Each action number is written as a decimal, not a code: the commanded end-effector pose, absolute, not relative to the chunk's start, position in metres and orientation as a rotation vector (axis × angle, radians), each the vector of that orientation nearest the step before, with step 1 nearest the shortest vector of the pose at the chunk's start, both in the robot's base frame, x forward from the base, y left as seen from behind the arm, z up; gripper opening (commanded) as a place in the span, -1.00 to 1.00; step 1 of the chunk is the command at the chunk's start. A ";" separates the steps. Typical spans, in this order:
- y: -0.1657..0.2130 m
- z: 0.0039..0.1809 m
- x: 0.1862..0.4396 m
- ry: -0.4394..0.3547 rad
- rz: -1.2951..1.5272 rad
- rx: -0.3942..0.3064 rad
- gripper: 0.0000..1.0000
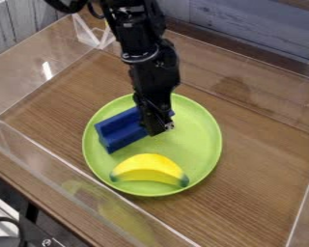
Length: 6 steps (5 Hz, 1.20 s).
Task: Put the blue object in the green plate
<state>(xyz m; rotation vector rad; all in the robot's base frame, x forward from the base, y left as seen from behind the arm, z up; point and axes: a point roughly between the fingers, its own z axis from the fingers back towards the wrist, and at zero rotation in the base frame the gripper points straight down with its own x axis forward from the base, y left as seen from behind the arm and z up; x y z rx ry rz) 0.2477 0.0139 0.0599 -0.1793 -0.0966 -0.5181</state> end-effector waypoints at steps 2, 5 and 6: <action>0.018 0.064 0.260 -0.144 -0.525 -0.159 -1.00; 0.017 0.062 0.264 -0.159 -0.526 -0.163 -1.00; 0.017 0.062 0.264 -0.164 -0.525 -0.165 -1.00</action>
